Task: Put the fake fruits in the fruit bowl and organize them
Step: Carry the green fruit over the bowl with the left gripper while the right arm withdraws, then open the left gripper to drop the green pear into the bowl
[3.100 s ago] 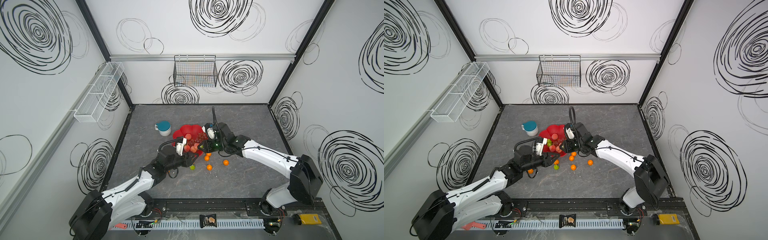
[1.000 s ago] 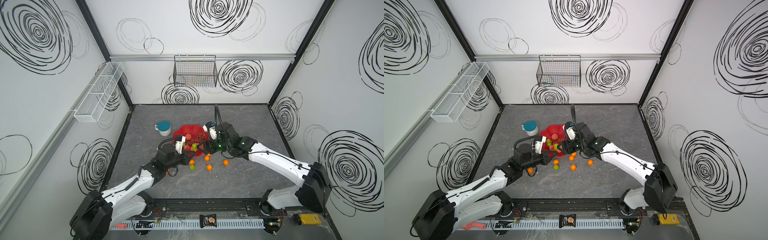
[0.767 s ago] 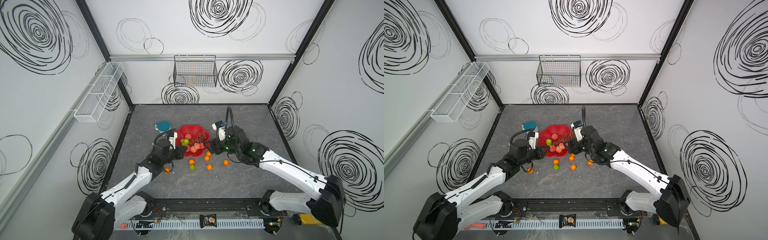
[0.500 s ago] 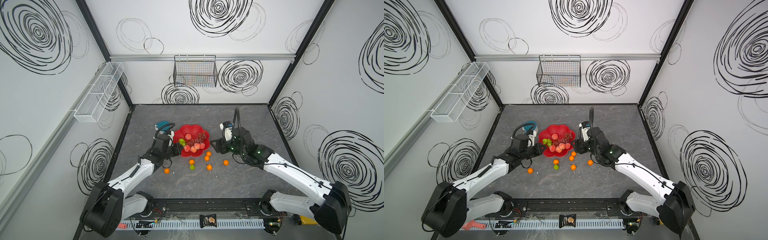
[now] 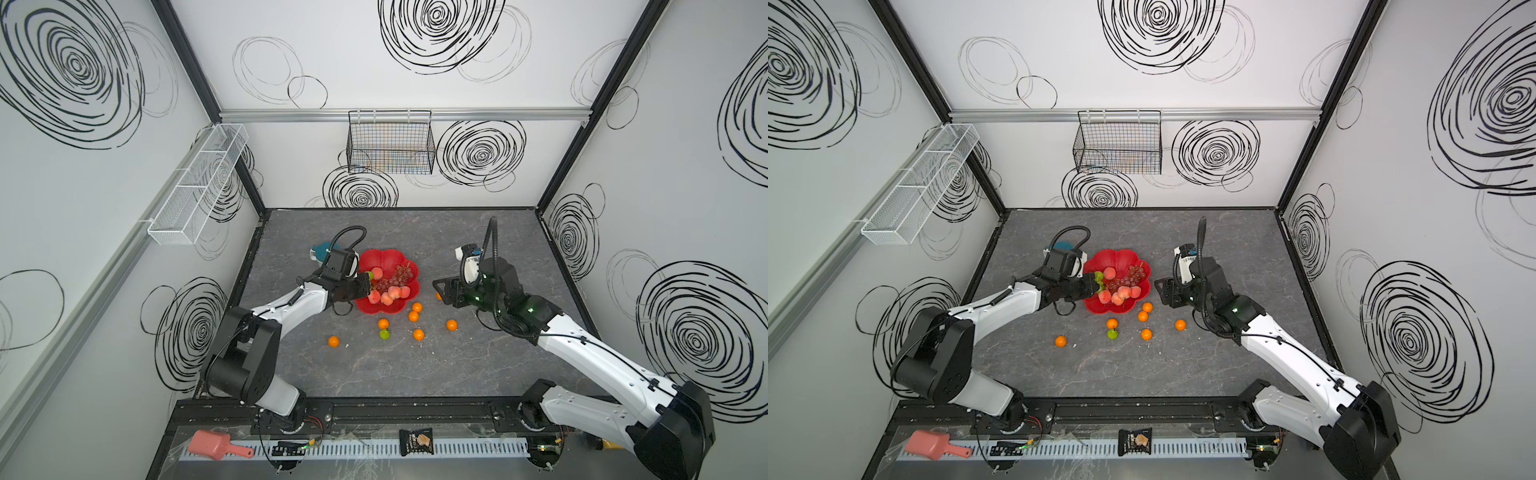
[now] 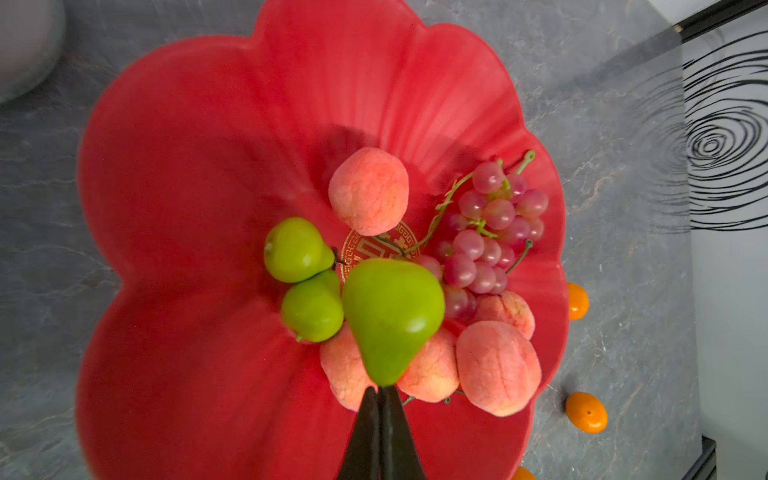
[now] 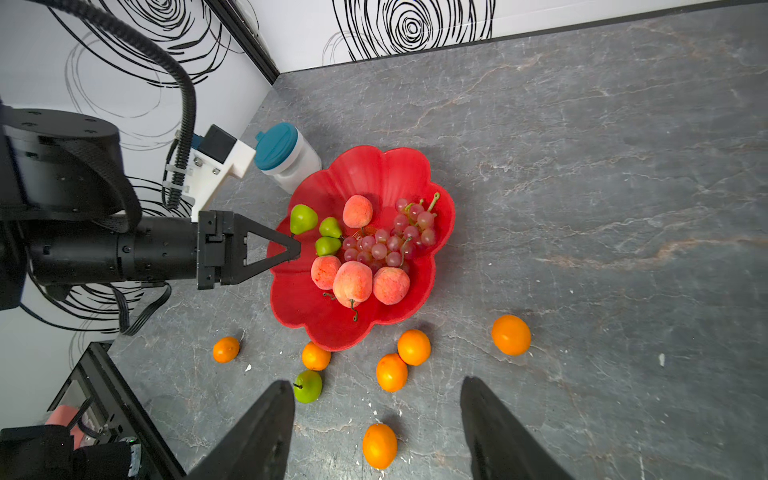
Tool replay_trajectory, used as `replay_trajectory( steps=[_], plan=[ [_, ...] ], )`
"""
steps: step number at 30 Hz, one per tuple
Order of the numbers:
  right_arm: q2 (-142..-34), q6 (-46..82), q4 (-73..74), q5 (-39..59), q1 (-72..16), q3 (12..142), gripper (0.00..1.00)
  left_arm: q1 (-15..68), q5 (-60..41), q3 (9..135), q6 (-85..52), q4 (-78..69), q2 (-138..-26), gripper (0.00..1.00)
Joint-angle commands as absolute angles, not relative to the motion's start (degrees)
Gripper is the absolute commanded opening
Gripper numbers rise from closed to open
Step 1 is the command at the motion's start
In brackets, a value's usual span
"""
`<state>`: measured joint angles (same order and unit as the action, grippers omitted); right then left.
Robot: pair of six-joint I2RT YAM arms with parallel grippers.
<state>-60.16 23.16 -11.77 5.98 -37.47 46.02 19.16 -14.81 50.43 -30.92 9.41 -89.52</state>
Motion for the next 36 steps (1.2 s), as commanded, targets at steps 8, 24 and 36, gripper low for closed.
replay_trajectory(
  steps=[8, 24, 36],
  plan=[
    [-58.4, 23.8, -12.3, 7.4, -36.4, 44.5, 0.68, 19.1, -12.1, 55.3, -28.1, 13.4, -93.7, 0.1],
    [-58.1, 23.1, -13.5, 7.5, -36.7, 45.5, 0.68, 20.3, -7.2, 55.4, -28.2, 16.1, -88.6, 0.24],
    [-62.1, 23.5, -13.7, 1.3, -48.2, 45.2, 0.68, 34.1, 4.4, 43.7, -30.3, 18.6, -67.9, 0.38]
  ],
)
